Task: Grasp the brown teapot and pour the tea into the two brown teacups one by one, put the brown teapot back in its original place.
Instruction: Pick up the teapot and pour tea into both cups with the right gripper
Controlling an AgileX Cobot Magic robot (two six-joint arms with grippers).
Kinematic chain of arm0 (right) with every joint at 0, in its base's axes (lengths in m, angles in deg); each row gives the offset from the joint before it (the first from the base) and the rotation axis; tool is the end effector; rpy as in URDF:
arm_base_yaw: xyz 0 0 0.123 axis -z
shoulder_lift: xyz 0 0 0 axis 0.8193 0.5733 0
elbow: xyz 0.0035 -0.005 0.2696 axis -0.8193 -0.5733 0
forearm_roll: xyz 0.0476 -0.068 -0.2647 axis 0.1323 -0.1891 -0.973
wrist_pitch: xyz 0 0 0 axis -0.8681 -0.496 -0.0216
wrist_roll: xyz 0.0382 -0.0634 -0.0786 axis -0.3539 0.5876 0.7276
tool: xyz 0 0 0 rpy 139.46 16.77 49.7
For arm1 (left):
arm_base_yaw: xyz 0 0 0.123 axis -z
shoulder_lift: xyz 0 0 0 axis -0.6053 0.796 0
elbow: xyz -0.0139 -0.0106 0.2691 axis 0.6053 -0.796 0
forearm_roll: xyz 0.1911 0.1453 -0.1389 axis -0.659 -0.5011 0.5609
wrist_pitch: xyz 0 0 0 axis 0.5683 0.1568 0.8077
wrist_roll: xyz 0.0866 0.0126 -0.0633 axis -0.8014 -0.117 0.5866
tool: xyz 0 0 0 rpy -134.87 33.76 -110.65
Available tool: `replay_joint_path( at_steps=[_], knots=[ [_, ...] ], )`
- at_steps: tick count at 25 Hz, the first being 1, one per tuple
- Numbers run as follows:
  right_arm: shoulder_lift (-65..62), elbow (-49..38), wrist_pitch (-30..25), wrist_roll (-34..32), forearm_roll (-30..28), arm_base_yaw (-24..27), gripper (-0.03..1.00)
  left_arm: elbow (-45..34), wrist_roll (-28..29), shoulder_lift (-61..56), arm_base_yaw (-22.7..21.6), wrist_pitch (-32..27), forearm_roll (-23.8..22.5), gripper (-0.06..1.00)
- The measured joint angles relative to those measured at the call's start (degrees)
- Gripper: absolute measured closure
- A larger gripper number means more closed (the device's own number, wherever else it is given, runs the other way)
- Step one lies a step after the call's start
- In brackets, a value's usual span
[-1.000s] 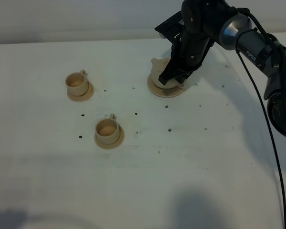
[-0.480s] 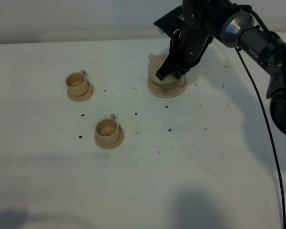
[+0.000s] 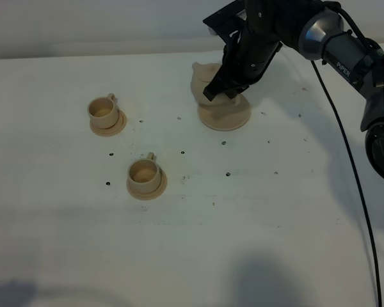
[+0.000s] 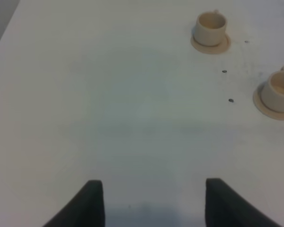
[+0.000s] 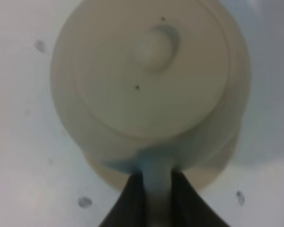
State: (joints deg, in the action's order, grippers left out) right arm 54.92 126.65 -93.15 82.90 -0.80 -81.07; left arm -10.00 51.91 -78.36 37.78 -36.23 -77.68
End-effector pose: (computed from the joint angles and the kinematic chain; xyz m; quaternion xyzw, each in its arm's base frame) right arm 0.4834 0.2449 0.1689 -0.3703 0.9084 0.0491 0.1876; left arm 0.0479 0.0000 0.2853 -0.0286 0.8460 -0.0199 0.5320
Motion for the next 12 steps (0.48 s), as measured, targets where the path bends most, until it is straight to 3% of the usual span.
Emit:
replay_joint_path(
  at_steps=[12],
  knots=[
    [-0.8,0.0,9.2,0.5,-1.7,-7.8,0.85,0.0,0.0,0.0,0.0,0.0,0.0,0.47]
  ],
)
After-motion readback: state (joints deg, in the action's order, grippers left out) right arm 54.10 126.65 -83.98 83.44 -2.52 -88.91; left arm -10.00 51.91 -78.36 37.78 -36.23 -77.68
